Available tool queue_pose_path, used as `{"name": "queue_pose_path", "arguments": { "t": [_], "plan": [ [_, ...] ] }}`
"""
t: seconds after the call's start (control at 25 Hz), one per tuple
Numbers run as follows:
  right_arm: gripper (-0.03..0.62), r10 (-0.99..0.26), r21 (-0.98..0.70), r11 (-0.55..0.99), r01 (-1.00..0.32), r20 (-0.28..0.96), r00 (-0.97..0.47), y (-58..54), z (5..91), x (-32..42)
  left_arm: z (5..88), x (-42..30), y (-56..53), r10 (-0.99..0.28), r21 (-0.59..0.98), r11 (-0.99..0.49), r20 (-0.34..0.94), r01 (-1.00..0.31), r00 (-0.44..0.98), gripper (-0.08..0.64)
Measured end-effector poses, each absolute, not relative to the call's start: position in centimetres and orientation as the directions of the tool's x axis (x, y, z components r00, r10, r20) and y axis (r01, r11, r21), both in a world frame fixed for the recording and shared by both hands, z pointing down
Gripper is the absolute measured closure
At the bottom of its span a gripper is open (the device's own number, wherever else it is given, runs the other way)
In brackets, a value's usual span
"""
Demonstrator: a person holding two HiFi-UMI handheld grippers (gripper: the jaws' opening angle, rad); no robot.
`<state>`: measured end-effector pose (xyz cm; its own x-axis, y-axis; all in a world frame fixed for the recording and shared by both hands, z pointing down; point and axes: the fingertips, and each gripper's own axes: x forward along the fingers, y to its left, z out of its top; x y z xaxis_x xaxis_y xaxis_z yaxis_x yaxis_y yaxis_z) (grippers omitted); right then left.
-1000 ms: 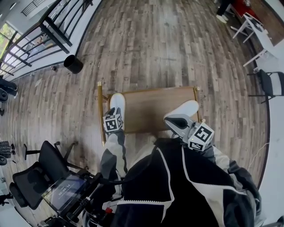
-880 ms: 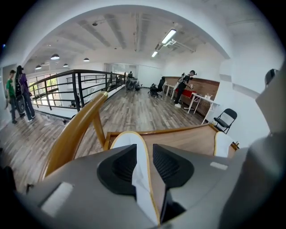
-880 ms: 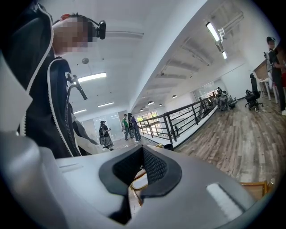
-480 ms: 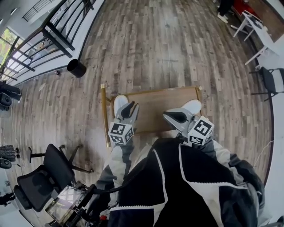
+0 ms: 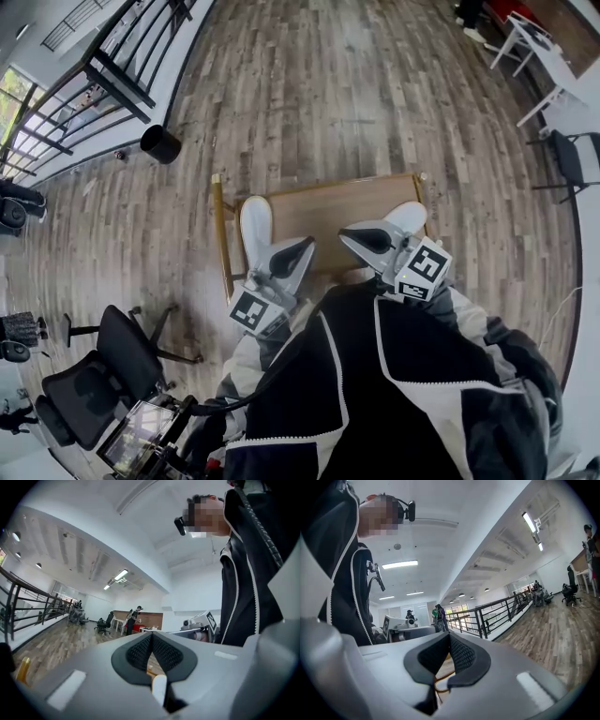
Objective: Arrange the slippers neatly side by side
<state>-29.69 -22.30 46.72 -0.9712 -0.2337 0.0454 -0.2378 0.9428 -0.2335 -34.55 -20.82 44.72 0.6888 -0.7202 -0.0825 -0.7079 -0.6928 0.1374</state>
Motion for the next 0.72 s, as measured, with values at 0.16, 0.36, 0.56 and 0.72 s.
{"name": "queue_pose_path", "arguments": {
  "t": [0.16, 0.36, 0.56, 0.72],
  "plan": [
    [0.588, -0.236, -0.223, 0.945, -0.239, 0.042, -0.971, -22.3, 46.7, -29.5, 44.4, -33.5, -20.5, -0.687, 0.147, -0.726, -0.108, -0.672, 0.718, 0.540],
    [0.588, -0.252, -0.207, 0.945, -0.254, 0.041, -0.967, -22.3, 46.3, -29.4, 44.2, -33.1, -20.7, -0.670, 0.145, -0.741, -0.115, -0.655, 0.733, 0.540],
    [0.588, -0.306, -0.220, 0.924, -0.312, 0.062, -0.950, -23.4, 47.2, -27.9, 44.4, -32.6, -21.3, -0.652, 0.186, -0.756, -0.132, -0.627, 0.747, 0.540],
    [0.588, -0.417, -0.236, 0.872, -0.428, 0.098, -0.904, -25.2, 48.7, -25.3, 44.9, -31.1, -21.7, -0.617, 0.178, -0.784, -0.120, -0.595, 0.777, 0.540]
  ]
}}
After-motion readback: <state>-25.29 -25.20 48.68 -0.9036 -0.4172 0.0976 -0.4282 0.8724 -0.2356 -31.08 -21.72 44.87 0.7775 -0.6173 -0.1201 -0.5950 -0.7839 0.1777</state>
